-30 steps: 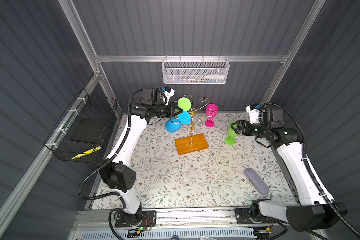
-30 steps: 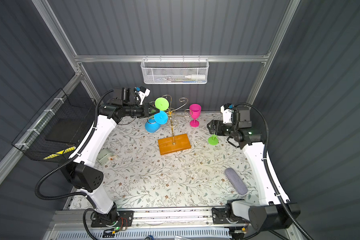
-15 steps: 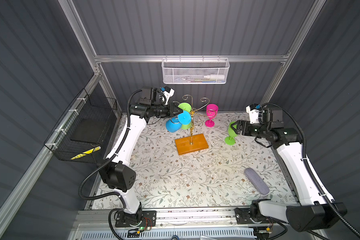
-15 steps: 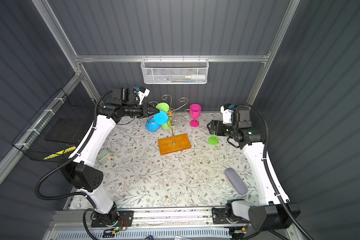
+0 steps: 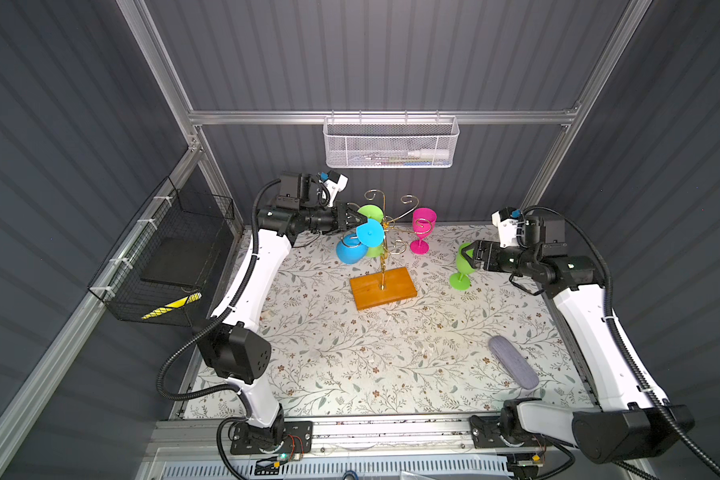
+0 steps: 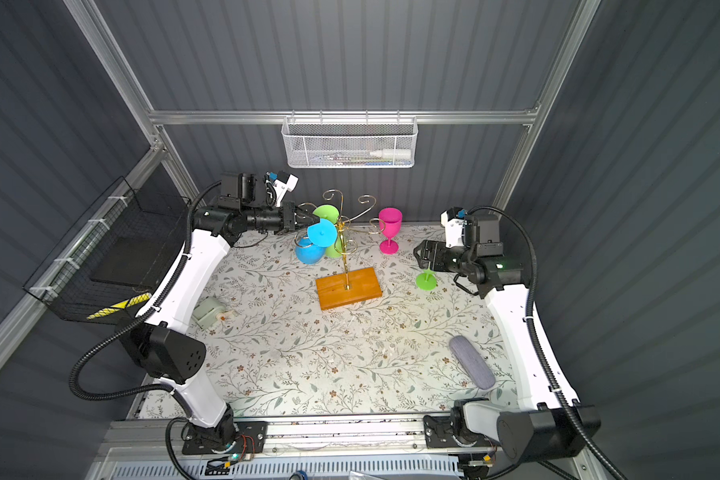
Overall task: Take the wine glass off the wine glass rack
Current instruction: 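Grasp the blue glass foot with the left gripper and lift it off the hook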
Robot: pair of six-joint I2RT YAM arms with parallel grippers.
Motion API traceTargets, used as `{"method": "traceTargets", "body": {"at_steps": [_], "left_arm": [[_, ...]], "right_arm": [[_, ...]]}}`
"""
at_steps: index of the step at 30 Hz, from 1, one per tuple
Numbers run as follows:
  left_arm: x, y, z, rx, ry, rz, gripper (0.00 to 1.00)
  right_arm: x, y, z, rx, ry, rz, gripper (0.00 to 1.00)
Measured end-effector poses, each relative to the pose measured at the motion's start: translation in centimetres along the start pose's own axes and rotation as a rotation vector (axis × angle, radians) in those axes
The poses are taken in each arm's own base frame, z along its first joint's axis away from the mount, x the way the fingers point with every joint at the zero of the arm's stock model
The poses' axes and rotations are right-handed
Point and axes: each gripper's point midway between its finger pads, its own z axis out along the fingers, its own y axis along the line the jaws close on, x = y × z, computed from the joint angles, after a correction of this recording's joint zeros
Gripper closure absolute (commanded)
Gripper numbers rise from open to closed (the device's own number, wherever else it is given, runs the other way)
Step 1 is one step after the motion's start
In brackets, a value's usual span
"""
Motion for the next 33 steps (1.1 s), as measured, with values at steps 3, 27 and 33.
{"method": "traceTargets", "body": {"at_steps": [3, 27, 33], "left_arm": [[0.1, -0.3, 0.0, 0.016, 0.007, 0.000, 1.00], [2.9, -2.5, -1.2, 0.108, 0.069, -0.020, 1.00], [3.8, -3.0, -1.5, 0.133, 0.081, -0.026, 1.00]], "right_arm": [[0.0, 0.0, 0.0, 0.000, 0.000, 0.000, 0.13], [0.1, 0.0, -0.1, 0.000, -0.002, -0.001, 0.12], [0.0, 1.1, -1.0, -0.048, -0.016, -0.009, 0.13]]}}
